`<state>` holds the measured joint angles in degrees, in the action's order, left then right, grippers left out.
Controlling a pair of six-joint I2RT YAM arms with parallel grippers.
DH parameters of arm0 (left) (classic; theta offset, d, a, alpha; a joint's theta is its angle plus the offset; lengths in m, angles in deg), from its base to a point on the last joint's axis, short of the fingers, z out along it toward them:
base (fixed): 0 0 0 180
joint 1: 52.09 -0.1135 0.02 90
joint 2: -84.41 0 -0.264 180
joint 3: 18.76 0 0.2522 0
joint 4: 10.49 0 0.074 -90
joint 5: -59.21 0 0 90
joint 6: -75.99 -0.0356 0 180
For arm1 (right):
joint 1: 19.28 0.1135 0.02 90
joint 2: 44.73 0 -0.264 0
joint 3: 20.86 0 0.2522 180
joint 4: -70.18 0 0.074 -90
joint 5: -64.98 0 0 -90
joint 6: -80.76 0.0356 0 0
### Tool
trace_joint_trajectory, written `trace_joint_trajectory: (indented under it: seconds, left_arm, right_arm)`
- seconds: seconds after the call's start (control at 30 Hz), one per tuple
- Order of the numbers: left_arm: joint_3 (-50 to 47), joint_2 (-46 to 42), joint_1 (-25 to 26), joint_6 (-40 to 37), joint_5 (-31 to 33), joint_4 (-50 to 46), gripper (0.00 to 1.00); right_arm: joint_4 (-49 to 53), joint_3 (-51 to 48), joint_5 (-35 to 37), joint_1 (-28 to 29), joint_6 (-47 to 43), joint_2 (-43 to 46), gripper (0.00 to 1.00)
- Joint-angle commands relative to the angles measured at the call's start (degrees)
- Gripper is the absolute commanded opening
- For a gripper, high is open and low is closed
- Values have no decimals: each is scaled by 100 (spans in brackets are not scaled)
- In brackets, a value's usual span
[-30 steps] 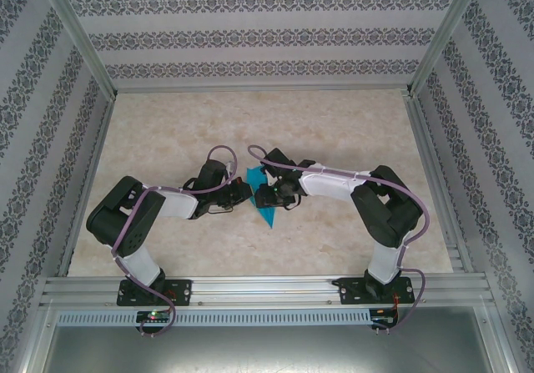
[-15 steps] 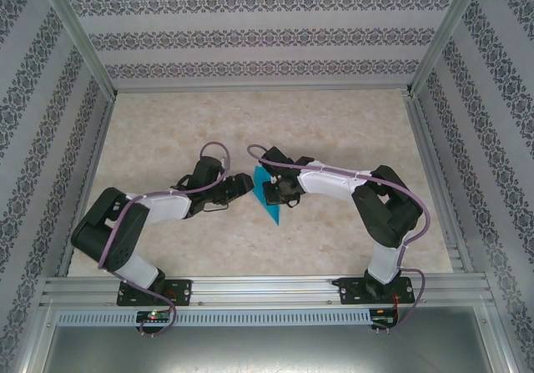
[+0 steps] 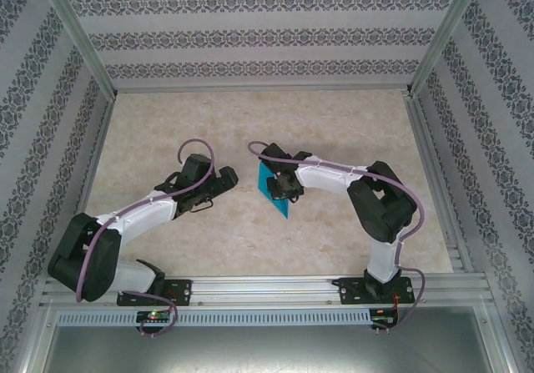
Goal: Fold a paper plane with a square sheet of paper (pick it up from the middle)
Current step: Move the paper plane to the top-center of the table.
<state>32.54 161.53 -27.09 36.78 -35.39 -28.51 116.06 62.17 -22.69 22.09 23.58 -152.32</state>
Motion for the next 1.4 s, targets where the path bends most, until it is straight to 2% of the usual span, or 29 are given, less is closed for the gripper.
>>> trace_joint_trajectory:
  seconds: [0.0, 0.13, 0.33, 0.43, 0.5, 0.63, 0.87, 1.0, 1.37]
  left_arm:
    - [119, -105, -71, -120, 284, -364, 100]
    - [120, -83, -68, -113, 290, -383, 100]
    - [157, -85, -73, -131, 377, -549, 100]
    - [201, -75, -95, -152, 454, -692, 100]
    - [250, -63, -130, -179, 473, -788, 100]
    - [324, -40, -161, -218, 521, -892, 100]
    - [496, 85, -169, -412, 462, -1058, 100]
    - [612, 187, -179, -490, 438, -1114, 100]
    - [664, 339, -179, -493, 363, -1060, 100]
  right_arm:
    - [96, 132, 128, -37, 67, -120, 22]
    - [79, 111, 134, -41, 102, -221, 21]
    - [49, 141, 208, -93, 103, -122, 12]
    - [-43, 283, 173, -325, -153, 63, 9]
    - [-192, 446, -32, -682, -370, 115, 8]
    - [-437, 1001, -525, -1356, -790, -218, 8]
    - [59, 2503, -454, -1886, -1352, -1196, 9]
    - [377, 3021, -408, -2077, -1427, -1676, 10]
    - [807, 3432, -390, -2286, -1614, -2255, 18]
